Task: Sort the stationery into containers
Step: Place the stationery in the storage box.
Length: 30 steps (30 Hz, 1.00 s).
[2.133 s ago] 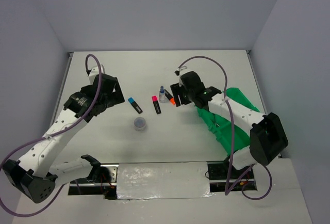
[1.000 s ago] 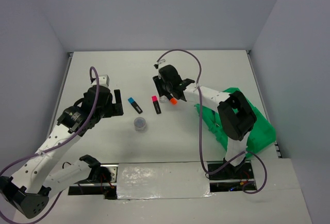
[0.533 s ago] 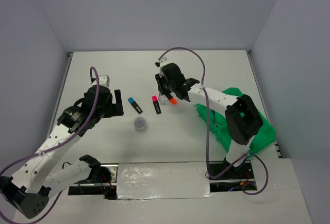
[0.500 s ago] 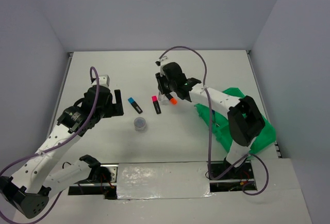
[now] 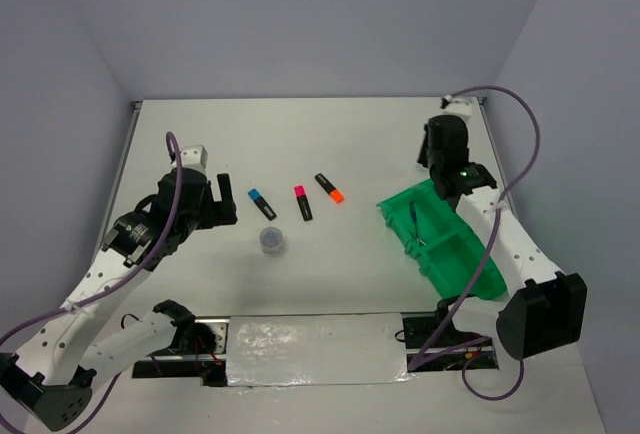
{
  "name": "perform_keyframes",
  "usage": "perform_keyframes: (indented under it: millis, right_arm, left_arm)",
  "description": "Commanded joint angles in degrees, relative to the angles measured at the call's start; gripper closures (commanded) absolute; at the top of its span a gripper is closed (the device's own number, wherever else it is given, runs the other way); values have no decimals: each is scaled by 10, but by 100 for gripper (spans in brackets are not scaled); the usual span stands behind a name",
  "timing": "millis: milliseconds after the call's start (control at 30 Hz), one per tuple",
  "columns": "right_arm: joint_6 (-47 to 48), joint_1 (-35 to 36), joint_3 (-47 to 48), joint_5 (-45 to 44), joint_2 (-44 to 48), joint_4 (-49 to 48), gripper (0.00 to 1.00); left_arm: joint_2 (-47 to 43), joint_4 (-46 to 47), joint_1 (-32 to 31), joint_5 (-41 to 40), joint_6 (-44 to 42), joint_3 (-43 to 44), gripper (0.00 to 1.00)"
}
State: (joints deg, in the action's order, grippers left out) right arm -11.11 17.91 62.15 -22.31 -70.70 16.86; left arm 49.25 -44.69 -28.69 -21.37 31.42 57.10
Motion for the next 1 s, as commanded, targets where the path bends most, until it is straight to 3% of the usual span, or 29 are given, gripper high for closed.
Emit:
perform_keyframes:
  millis: [0,267,767,867,967]
  right_arm:
    - [-44,-83,-45,-56,39,41,100]
    - [-65,-175,-103,-47,79,11,100]
    - [-87,-212,-138,-7,-2,-17,100]
    - [-95,-215,-143,-5,-21,-25,89]
    - [-100,-216,-147,6,-30,-32,69]
  left_arm:
    - [-9,22,0,9,-14,1,1]
    - [-14,28,-1,19,-19,-2,1]
    - [-9,30,-1,27,-22,-3,1]
    - [-9,30,-1,28,-22,-3,1]
    - [-8,30,-1,29,-23,-3,1]
